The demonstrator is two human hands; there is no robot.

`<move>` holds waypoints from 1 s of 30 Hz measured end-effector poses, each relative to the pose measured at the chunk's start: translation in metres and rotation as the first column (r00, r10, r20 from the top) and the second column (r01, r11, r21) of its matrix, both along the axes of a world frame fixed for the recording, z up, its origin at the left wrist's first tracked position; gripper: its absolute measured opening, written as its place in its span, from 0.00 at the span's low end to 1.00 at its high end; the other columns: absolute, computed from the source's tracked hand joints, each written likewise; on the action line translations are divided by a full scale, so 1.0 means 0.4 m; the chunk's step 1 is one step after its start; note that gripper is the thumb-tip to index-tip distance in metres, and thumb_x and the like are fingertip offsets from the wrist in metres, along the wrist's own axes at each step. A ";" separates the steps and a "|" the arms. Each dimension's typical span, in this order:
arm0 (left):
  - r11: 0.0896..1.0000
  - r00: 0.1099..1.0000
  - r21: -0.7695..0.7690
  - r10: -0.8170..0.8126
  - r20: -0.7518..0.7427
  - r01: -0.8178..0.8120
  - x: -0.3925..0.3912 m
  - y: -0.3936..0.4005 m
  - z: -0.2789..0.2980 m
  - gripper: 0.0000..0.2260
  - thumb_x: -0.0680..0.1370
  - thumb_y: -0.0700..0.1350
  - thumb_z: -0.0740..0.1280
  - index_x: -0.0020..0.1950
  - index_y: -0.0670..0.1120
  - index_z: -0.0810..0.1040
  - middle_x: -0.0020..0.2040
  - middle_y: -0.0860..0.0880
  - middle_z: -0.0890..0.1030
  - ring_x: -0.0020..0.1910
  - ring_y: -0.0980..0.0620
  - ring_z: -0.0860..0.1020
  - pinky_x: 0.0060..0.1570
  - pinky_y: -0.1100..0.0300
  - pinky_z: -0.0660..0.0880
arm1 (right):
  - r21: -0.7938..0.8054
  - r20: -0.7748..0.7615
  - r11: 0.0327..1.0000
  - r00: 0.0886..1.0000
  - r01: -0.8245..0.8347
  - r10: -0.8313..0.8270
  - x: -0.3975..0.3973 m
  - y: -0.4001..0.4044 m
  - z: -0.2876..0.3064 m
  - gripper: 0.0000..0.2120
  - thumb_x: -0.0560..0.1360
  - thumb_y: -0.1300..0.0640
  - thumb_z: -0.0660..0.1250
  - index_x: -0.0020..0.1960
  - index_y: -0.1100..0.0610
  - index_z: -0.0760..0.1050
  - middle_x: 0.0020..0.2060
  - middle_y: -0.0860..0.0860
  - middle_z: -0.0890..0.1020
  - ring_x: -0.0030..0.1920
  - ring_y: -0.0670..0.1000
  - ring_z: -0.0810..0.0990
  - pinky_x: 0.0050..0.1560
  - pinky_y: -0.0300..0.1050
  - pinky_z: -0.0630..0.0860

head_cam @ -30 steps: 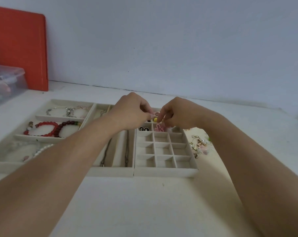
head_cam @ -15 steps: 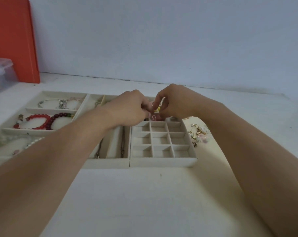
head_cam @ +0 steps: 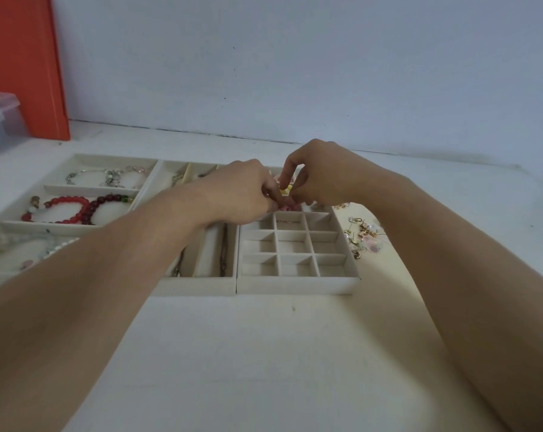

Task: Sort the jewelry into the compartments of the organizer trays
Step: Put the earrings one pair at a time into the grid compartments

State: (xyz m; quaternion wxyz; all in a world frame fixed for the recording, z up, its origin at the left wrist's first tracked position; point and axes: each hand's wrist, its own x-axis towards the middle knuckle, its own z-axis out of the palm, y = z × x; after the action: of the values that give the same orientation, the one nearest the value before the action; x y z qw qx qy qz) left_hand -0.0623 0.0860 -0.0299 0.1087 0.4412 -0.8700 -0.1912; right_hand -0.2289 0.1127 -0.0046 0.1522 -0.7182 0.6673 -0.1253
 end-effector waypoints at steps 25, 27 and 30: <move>0.995 0.995 -0.029 0.091 -0.030 -0.092 -0.001 0.020 0.024 0.12 0.68 0.52 0.80 0.41 0.53 0.78 0.39 0.56 0.78 0.36 0.58 0.74 0.33 0.60 0.63 | -0.007 -0.152 1.000 0.988 0.002 -0.004 -0.006 -0.018 -0.025 0.05 0.69 0.52 0.78 0.43 0.44 0.86 0.29 0.38 0.79 0.37 0.47 0.80 0.40 0.43 0.76; 0.996 0.996 -0.011 0.083 -0.033 -0.083 0.000 0.022 0.025 0.11 0.68 0.51 0.80 0.40 0.52 0.78 0.38 0.56 0.78 0.35 0.59 0.74 0.32 0.61 0.64 | -0.039 -0.192 0.999 0.981 0.007 -0.014 -0.003 -0.020 -0.033 0.04 0.68 0.50 0.78 0.41 0.43 0.84 0.36 0.42 0.79 0.41 0.50 0.82 0.42 0.44 0.77; 0.997 0.997 0.001 0.072 -0.038 -0.072 0.000 0.025 0.027 0.10 0.69 0.50 0.79 0.39 0.52 0.78 0.36 0.57 0.77 0.34 0.61 0.73 0.32 0.62 0.63 | -0.078 -0.211 0.997 0.977 0.018 -0.035 0.002 -0.016 -0.037 0.04 0.68 0.48 0.78 0.40 0.44 0.83 0.39 0.45 0.80 0.44 0.51 0.81 0.39 0.43 0.71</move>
State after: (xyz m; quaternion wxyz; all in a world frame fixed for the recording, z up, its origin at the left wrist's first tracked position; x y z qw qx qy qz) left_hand -0.0622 0.0959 -0.0192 0.1323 0.4686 -0.8513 -0.1953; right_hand -0.2281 0.1062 -0.0193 0.0511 -0.7237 0.6841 -0.0752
